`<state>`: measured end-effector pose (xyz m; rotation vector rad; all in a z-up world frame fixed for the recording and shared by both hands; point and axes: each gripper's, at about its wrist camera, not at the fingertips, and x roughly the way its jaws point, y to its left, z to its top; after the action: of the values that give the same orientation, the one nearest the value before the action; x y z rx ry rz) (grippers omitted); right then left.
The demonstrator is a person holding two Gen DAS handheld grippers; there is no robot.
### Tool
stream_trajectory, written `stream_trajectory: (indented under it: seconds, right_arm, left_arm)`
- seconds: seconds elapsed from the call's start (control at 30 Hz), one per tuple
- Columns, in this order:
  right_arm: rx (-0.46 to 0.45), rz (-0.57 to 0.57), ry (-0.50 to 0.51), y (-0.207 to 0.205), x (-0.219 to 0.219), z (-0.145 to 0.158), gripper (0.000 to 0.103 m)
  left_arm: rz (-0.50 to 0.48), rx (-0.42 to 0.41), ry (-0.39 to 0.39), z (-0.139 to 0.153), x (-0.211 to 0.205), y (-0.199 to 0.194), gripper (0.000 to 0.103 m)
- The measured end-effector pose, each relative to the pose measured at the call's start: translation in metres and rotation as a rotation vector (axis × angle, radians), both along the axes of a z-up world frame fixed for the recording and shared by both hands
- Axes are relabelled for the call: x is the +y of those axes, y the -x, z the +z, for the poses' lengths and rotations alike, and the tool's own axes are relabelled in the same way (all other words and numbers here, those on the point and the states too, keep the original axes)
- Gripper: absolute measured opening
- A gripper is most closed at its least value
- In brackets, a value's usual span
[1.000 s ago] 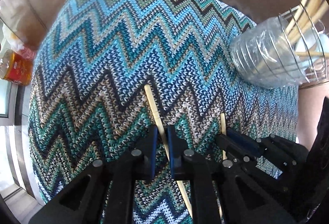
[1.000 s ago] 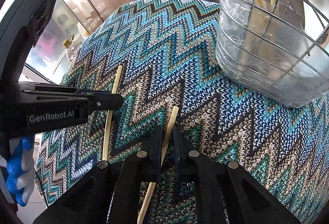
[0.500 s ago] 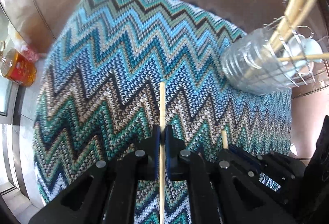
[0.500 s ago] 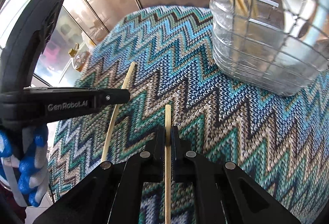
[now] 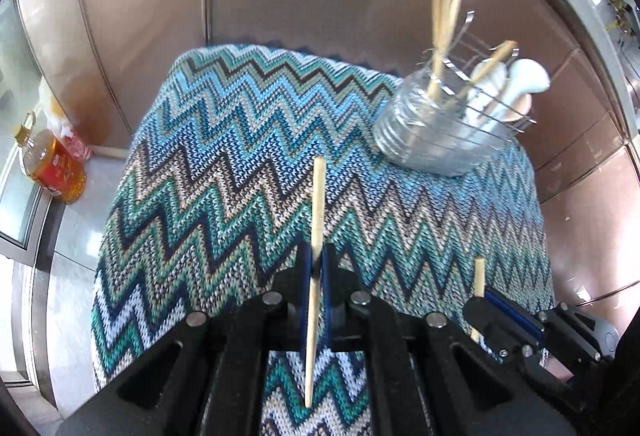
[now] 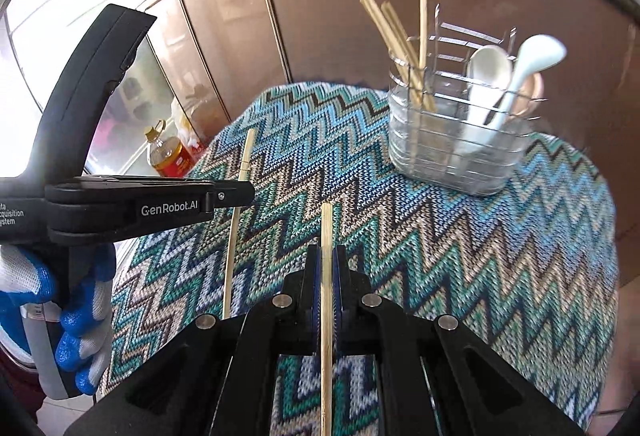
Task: Organize utensils
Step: 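Carry both chopsticks up over the wire holder with both tools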
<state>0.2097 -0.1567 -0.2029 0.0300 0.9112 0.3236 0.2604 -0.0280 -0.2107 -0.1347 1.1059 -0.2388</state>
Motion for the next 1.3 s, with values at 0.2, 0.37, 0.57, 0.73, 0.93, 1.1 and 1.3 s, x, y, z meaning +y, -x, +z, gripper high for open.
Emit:
stream_trajectory:
  seconds: [0.2,0.37,0.57,0.73,0.93,1.1,1.3]
  right_arm:
    - [-0.116,-0.032,0.039,0.042,0.000,0.029,0.005]
    - [-0.180,-0.055,0.072,0.064,0.003,0.043,0.005]
    - [-0.226,-0.085,0.091,0.079,-0.006,0.055,0.005]
    - [-0.257,-0.108,0.098,0.088,-0.013,0.066,0.005]
    - [-0.279,-0.125,0.094,0.089,-0.020,0.073,0.005]
    - [-0.291,-0.139,0.085,0.089,-0.026,0.078,0.005]
    - [-0.349,-0.169,0.043,0.084,-0.040,0.092,0.005]
  left_arm:
    - [-0.007,-0.082,0.007,0.024,0.004,0.031,0.005]
    - [0.000,-0.135,0.031,0.041,0.007,0.051,0.005]
    - [-0.003,-0.174,0.051,0.056,0.006,0.066,0.005]
    - [-0.014,-0.213,0.083,0.070,0.004,0.075,0.005]
    - [-0.034,-0.255,0.100,0.083,-0.005,0.079,0.005]
    - [-0.042,-0.262,0.122,0.084,-0.011,0.077,0.005]
    - [-0.030,-0.333,0.125,0.102,-0.010,0.073,0.005]
